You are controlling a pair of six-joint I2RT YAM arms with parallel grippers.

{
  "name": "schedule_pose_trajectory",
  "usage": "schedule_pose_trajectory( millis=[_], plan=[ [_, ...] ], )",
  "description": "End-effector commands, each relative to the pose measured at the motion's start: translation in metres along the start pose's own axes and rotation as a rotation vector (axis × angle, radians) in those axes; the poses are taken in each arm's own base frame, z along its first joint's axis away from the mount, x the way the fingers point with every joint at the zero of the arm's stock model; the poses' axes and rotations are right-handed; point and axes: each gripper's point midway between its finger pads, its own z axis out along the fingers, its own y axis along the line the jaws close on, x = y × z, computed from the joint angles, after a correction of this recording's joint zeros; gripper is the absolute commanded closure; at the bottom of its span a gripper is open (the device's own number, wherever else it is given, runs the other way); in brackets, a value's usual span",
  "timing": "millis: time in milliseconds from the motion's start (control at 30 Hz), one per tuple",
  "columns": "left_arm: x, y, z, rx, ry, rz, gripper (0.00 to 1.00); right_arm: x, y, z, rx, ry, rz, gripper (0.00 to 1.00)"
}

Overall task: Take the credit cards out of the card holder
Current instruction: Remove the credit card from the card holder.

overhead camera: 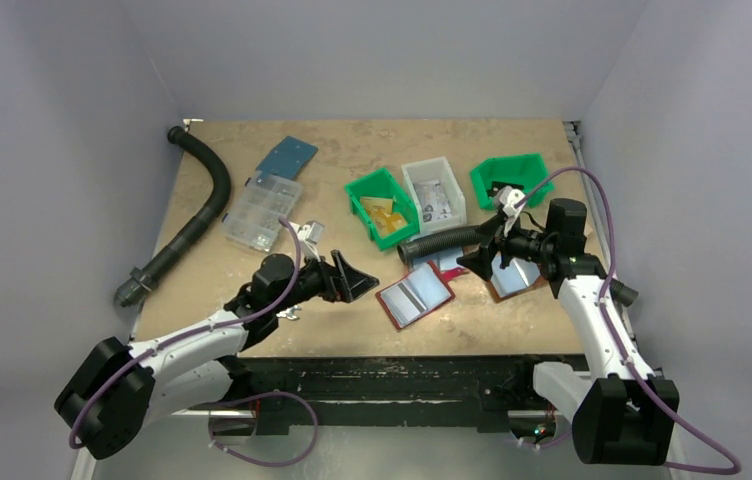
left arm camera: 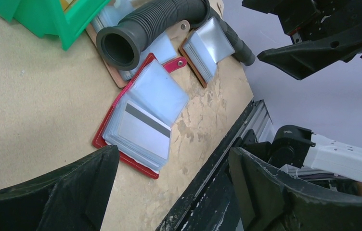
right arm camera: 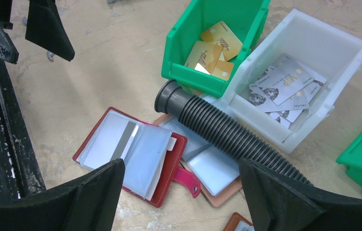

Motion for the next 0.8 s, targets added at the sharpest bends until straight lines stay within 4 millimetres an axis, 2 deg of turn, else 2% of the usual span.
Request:
schedule_pose_trajectory(
  millis=[0,333,467,633,767],
  plan=[
    [-0.005,-0.012,0.006,0.056,-0.047,0.011,0.1,-0.009,-0.003,-0.002,0.004,-0.012,-0.032,0.01],
    [0.019,-0.012,0.021,0.003,-0.017,0.063,0.1,0.007,0.0,-0.001,-0.022,0.027,-0.057,0.01],
    [0.023,-0.013,0.024,-0.003,-0.02,0.06,0.11,0.009,0.003,0.0,-0.04,0.033,-0.064,0.01],
    [0.027,-0.013,0.026,-0.017,-0.03,0.06,0.11,0.015,-0.003,0.004,-0.006,0.082,-0.078,0.01],
    [0.031,-0.013,0.027,-0.022,-0.031,0.048,0.11,0.022,0.012,0.018,-0.072,0.145,-0.112,0.01]
  ],
)
